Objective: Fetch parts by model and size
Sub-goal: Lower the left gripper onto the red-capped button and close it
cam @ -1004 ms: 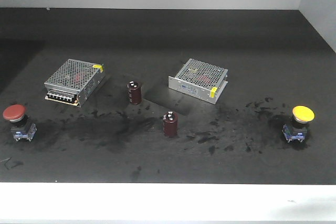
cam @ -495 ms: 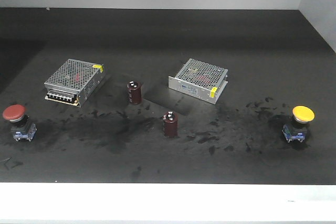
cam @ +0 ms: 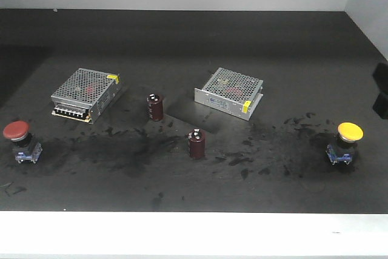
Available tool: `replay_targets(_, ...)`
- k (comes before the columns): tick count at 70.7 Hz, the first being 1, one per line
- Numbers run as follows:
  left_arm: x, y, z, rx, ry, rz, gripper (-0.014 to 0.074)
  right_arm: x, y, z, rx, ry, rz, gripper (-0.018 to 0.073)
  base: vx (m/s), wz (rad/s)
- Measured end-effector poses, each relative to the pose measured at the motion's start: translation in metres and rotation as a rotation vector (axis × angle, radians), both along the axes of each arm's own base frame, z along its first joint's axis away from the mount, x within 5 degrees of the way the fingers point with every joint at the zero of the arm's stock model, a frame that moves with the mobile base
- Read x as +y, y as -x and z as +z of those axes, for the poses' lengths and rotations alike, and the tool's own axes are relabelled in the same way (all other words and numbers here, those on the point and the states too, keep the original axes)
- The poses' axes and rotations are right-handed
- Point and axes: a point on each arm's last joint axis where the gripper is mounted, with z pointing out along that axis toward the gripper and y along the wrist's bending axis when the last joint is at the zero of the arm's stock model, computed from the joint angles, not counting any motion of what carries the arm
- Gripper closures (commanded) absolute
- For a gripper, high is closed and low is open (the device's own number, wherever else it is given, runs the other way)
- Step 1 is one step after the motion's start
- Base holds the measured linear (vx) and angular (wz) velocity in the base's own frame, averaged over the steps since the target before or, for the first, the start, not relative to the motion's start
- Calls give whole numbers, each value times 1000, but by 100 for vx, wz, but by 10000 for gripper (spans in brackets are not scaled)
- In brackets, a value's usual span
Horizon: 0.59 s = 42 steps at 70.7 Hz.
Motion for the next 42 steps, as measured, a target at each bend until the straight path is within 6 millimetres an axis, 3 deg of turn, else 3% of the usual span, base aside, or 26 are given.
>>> replay_targets(7,0,-3,-4,31,0,0,-122,0,0,0,1,0,0,-157,0,0)
replay_targets(21,0,-13,0,110,-1,1,-98,0,0,0,1,0,0,-134,0,0)
replay_targets(42,1,-65,13,364,-29,-23,-61,0,0,0,-1,0,0,-89,0,0)
